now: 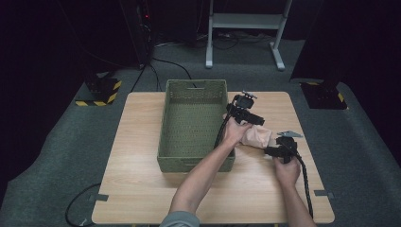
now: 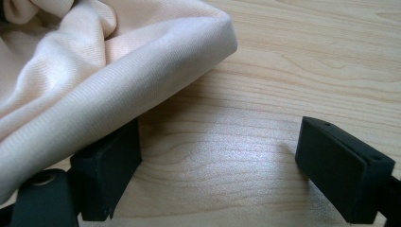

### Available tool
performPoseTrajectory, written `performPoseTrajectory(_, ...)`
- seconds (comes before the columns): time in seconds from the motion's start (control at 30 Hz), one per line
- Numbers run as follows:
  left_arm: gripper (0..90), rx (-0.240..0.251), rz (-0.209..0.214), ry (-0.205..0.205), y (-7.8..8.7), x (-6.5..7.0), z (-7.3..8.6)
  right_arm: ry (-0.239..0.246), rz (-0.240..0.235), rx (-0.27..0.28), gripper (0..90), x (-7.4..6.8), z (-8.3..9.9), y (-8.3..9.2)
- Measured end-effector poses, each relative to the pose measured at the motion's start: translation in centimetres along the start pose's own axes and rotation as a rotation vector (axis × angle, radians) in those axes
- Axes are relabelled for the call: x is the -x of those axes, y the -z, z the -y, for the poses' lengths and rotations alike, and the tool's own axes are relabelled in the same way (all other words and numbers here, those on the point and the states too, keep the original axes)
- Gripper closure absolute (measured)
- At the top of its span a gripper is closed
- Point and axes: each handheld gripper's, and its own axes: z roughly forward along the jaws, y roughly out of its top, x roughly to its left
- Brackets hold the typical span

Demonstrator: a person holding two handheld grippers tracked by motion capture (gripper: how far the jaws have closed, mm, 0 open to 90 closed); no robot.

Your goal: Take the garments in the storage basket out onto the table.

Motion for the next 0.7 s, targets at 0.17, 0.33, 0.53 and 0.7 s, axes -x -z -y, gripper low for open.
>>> performPoseTrajectory(0.17, 4.5, 0.009, -0.001, -0.010, 0.5, -0.2, 0.0, 0.000, 0.000, 0.000, 14.5, 0.0, 0.0, 0.0)
performPoseTrajectory(0.33, 5.0, 0.020, 0.004, 0.008, 1.0, -0.6, 0.0, -0.001, 0.000, 0.000, 14.6, 0.0, 0.0, 0.0)
performPoseTrajectory(0.53, 5.6, 0.024, -0.004, 0.006, 1.2, -0.7, 0.0, -0.003, 0.000, 0.000, 14.6, 0.0, 0.0, 0.0)
performPoseTrajectory(0.7, 6.5, 0.037, -0.008, 0.002, 1.7, -0.9, 0.1, -0.003, 0.000, 0.000, 14.6, 0.0, 0.0, 0.0)
